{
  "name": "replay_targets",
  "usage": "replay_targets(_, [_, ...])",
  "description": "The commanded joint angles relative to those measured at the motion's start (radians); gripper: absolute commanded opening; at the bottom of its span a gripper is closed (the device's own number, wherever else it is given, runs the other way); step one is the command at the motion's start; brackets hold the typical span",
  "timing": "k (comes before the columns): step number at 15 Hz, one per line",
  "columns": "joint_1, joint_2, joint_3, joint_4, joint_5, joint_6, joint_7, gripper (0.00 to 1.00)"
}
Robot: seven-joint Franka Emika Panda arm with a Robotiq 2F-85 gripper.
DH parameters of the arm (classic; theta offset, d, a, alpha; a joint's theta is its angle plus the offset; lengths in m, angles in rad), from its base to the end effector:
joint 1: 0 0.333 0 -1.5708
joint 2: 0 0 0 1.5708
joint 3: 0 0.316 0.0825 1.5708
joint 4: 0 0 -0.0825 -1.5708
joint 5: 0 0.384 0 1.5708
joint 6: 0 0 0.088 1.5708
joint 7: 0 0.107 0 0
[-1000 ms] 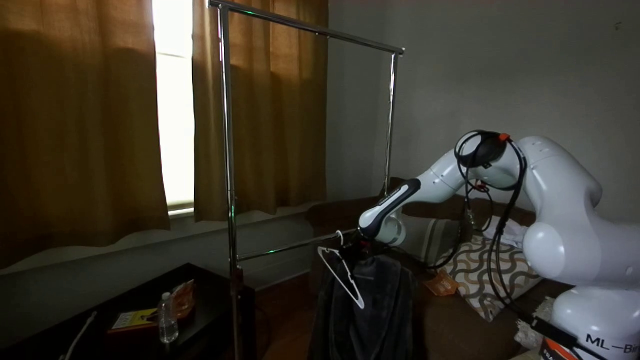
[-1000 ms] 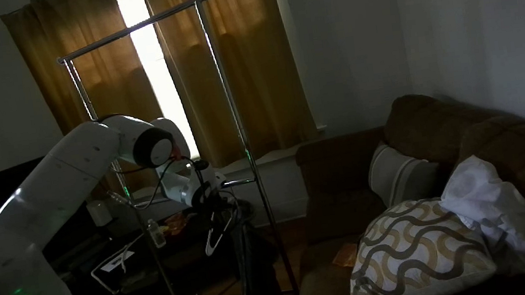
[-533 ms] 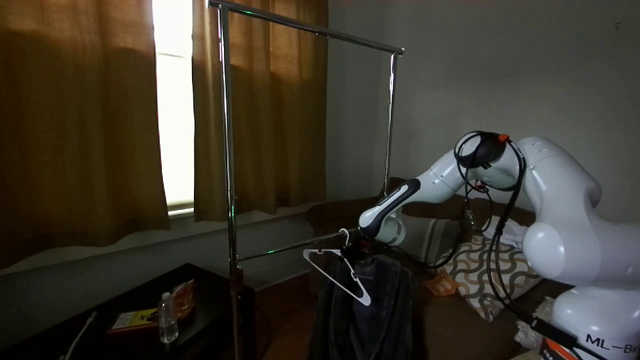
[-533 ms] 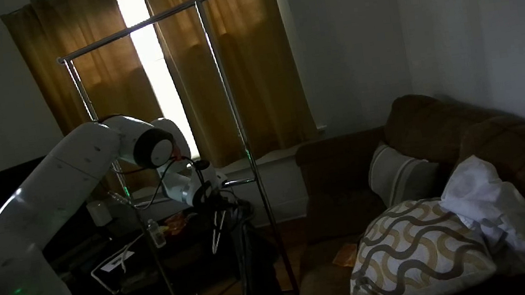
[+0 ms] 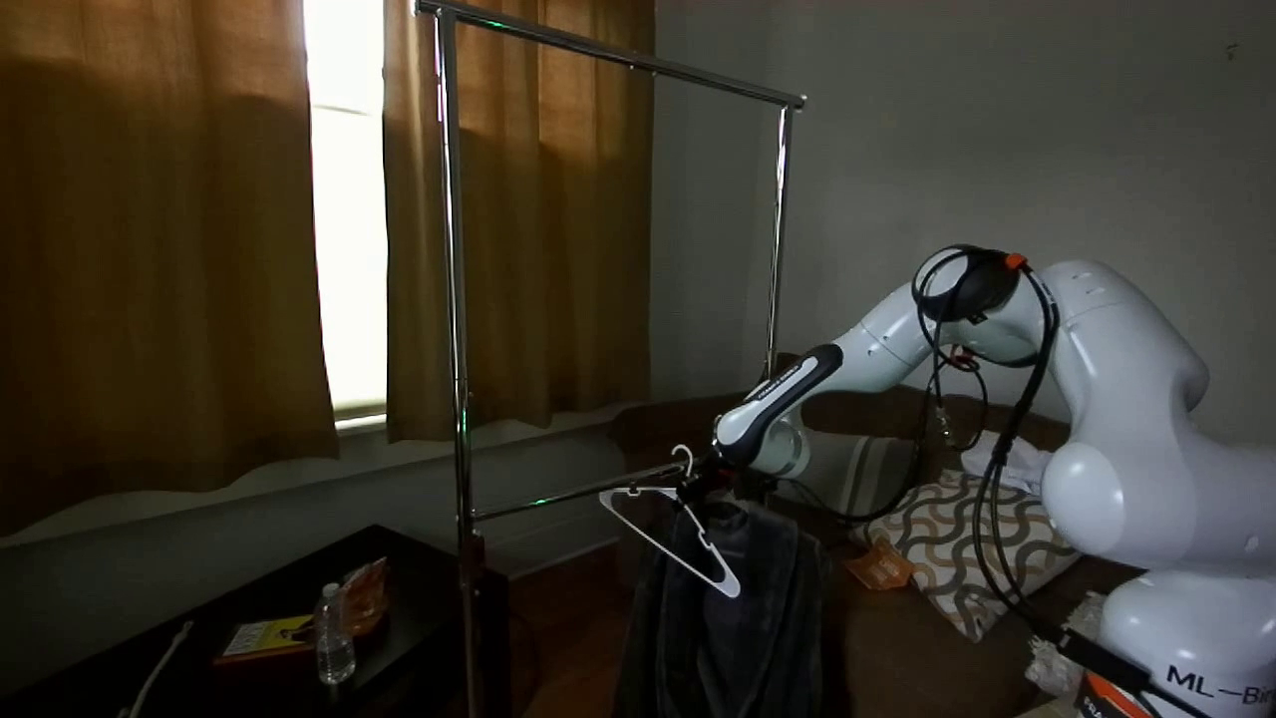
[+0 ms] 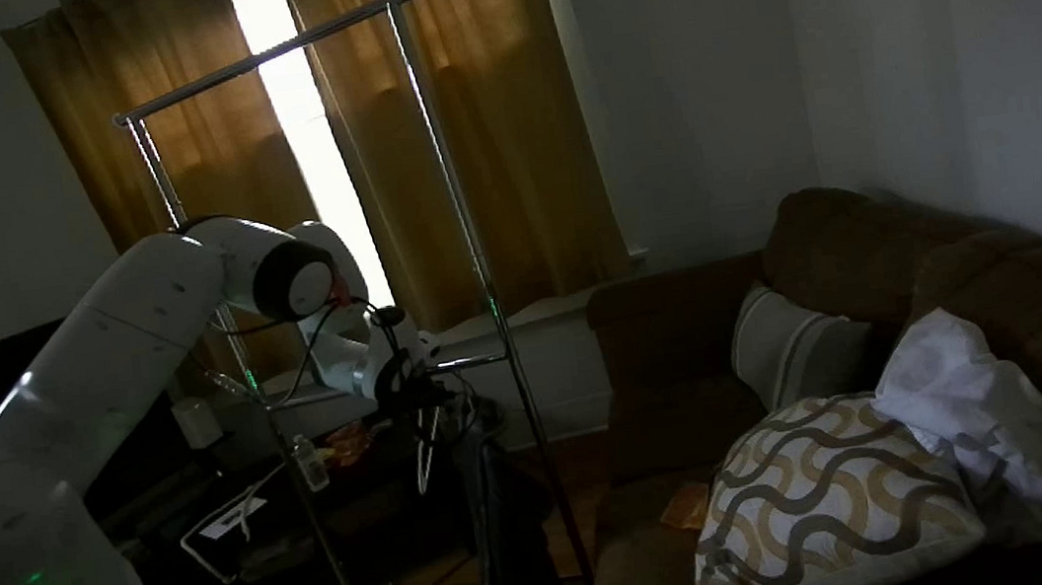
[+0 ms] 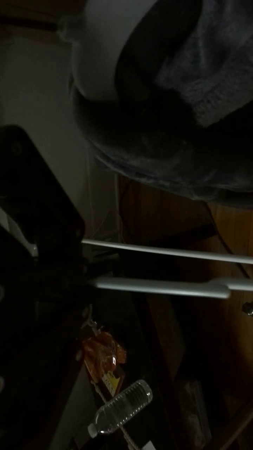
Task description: Move the white hanger from the bottom rod to the top rod
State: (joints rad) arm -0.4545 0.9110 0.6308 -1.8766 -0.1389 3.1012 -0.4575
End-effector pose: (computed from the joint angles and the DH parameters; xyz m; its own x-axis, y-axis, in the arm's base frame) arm 0.6558 0.0863 0.1522 0.7680 0.3155 0.5574 0.4825 -0.8573 -0.1795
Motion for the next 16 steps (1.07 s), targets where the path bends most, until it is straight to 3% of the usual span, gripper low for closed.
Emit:
replay_targets(1, [-0.020,-0.157,-0.016,-0.158,-0.015,-0.018,0.026,0.02])
replay_targets(4, [-0.011,-0.277,-0.046,-0.255,-0.006,-0.030,0.042,0.02])
replay_targets(9, [-0.041,-0.487,-0.032,-0.414,0.020,-0.129,-0.002,0.02])
replay_targets(16, [-0.260,-0.718,0.183,-0.556,0.115,-0.302,-0.131,0.02])
